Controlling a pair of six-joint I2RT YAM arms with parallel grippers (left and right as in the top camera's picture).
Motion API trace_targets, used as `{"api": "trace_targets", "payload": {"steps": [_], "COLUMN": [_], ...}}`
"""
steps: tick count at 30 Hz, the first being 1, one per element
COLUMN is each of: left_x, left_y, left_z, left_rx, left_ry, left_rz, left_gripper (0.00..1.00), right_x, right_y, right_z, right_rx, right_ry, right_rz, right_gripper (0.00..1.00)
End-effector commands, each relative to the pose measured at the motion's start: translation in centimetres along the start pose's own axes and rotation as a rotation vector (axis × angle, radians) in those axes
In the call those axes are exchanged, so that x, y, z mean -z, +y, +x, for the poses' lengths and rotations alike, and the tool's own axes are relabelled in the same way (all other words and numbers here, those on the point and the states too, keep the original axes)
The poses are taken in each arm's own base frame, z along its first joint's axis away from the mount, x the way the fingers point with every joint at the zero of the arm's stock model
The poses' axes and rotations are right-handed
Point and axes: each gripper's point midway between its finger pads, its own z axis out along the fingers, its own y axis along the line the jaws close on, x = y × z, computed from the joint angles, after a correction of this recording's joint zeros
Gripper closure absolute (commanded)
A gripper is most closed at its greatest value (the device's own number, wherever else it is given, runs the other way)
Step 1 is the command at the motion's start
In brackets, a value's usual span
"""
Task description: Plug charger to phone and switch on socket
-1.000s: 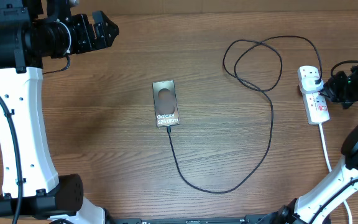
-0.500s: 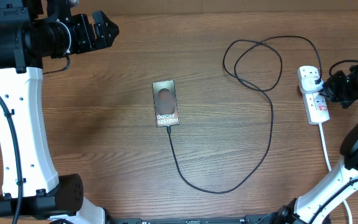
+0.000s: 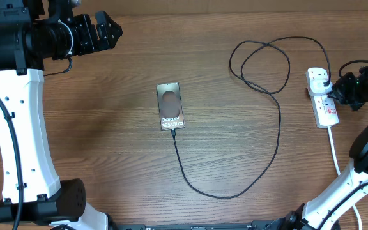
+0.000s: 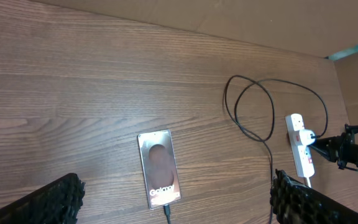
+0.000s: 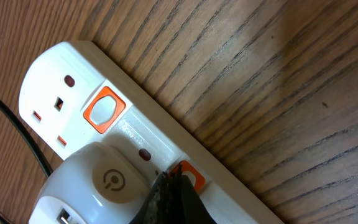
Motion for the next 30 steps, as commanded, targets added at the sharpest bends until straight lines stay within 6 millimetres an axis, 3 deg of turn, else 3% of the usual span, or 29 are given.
{"api": "trace_targets", "payload": {"steps": [1,12,19,25,30], "left_x": [-0.1,-0.1,-0.1,-0.1,-0.1], "left_y": [0.2,0.2,0.2,0.2,0.2], "left_z": [-0.1,-0.1,-0.1,-0.1,-0.1], "left_rx": [-0.016,-0.016,-0.016,-0.016,-0.016], "left_ry": [-0.001,-0.001,-0.001,-0.001,0.000], "left_rz": [-0.008,-0.008,-0.008,-0.008,-0.008], "left_gripper": [0.00,0.00,0.00,0.00,0.00], "right_x": [-4.8,-4.8,-4.5,-1.4,3.7], "right_y": [2.4,2.8,2.6,1.9,2.0], "right_z": [7.1,8.1,6.8,3.8,1.1], "right_rx": [0.007,0.022,-0.011,-0.051,-0.054], "right_ry": [0.270,0.305,0.264,0.160,0.026], "right_rz": [-0.079,-0.084,-0.087,-0.119,-0.157], "right_gripper": [0.96,0.96,0.96,0.96,0.96]}}
